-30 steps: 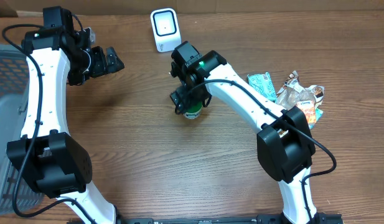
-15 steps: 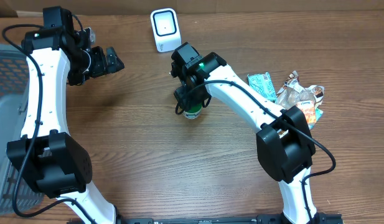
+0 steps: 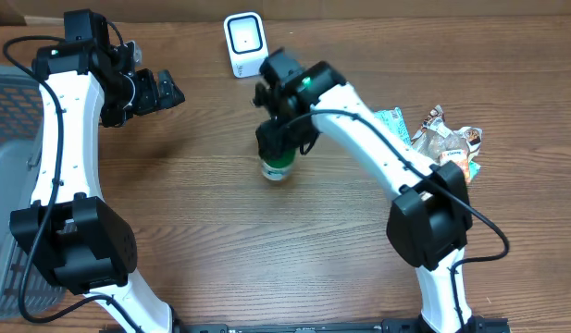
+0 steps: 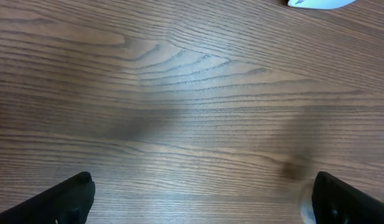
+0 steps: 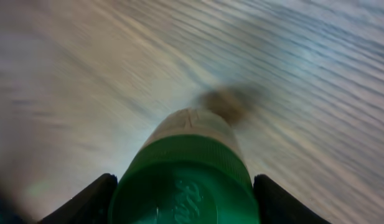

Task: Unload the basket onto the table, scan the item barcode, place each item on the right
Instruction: 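Lift the green-capped jar upward with the right gripper, then swing the jar right and tilt it toward the white scanner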

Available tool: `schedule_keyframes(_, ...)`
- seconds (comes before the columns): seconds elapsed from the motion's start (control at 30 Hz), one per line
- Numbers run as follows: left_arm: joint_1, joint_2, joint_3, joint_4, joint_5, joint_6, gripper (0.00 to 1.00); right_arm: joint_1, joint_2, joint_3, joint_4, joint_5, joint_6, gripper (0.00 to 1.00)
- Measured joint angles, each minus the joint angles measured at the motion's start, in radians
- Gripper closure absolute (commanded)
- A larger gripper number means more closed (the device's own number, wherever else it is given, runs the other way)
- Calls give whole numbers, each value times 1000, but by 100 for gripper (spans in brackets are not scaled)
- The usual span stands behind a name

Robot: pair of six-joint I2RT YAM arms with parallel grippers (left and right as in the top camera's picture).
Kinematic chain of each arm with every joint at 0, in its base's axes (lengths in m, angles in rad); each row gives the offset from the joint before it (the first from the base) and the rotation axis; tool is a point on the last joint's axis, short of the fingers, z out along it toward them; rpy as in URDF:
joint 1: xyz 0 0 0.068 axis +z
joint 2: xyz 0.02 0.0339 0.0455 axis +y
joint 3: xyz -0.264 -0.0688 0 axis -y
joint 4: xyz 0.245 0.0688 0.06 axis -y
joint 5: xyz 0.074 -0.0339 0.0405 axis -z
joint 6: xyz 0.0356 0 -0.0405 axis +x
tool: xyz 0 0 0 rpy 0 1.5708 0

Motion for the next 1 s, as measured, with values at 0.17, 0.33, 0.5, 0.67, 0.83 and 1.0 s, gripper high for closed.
schedule_keyframes(0.17,0,0,0,0,0,0,1,-116,-85,32,-31,-325,-61,42)
schedule_keyframes(0.33,0,0,0,0,0,0,0,-256,-153,43,-68,-676,-155,45)
schedule_keyframes(0.5,0,0,0,0,0,0,1,-360,-165,50,-71,-929,-204,46)
schedule_keyframes(0.67,0,0,0,0,0,0,0,-426,-165,50,-72,-1055,-219,46)
schedule_keyframes(0.83,0,0,0,0,0,0,0,-440,-165,50,-72,-1096,-235,46)
schedule_keyframes(1.0,0,0,0,0,0,0,0,-430,-165,50,-63,-1060,-245,46)
